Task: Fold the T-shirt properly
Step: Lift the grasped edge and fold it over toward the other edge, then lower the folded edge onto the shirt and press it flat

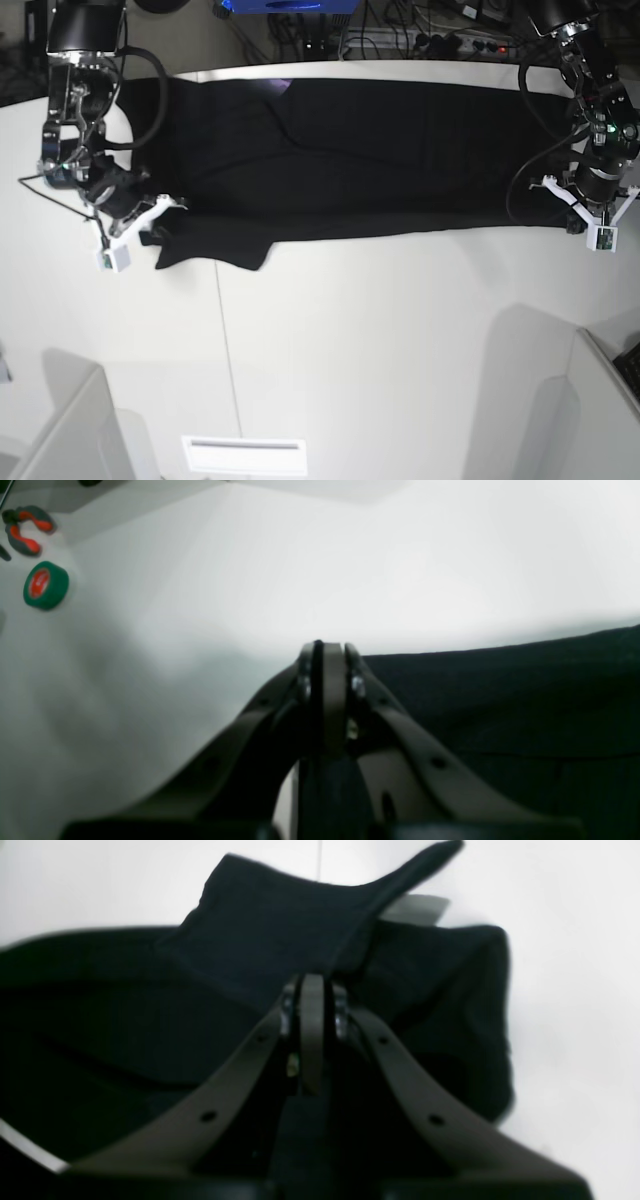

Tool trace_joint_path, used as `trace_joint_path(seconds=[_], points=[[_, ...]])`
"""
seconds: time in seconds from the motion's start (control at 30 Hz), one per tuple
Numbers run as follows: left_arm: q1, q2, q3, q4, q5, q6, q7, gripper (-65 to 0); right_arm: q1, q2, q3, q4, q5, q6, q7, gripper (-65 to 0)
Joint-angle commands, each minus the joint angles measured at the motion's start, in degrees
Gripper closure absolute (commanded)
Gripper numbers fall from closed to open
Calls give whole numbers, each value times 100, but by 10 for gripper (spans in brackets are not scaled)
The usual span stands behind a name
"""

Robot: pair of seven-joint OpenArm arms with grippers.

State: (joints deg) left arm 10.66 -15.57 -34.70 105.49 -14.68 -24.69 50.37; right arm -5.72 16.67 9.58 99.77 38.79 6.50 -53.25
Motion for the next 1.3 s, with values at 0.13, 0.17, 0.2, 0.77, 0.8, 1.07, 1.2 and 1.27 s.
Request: trace_joint_path(seconds=[0.13, 0.17, 0.2, 0.77, 0.8, 1.07, 1.2, 1.27], points=[[-33, -82, -368, 260, -14, -577, -30, 0, -48, 87, 347, 560, 29, 5, -340, 0], [11, -82, -368, 321, 4, -674, 145, 0, -66, 87, 382, 639, 29, 5, -384, 0], [47, -82, -359, 383, 4, -683, 269, 0, -75, 87, 400, 709, 29, 5, -428, 0], [636, -82, -693, 629, -5, -700, 365, 0, -831, -229, 813, 1210, 38, 13, -771, 0], [653, -82, -702, 629, -5, -700, 365, 0, -883, -229, 813, 1298, 38, 13, -771, 0], [978, -117, -728, 655, -5, -709, 365, 0, -1165, -229, 804, 1456, 38, 13, -780, 0], [1216, -91, -728, 734, -5, -709, 356, 0, -1349, -229, 813, 1474, 143, 22, -780, 0], [1286, -91, -728, 725, -5, -709, 356, 0, -1446, -203, 822, 1492, 442, 22, -762, 0]])
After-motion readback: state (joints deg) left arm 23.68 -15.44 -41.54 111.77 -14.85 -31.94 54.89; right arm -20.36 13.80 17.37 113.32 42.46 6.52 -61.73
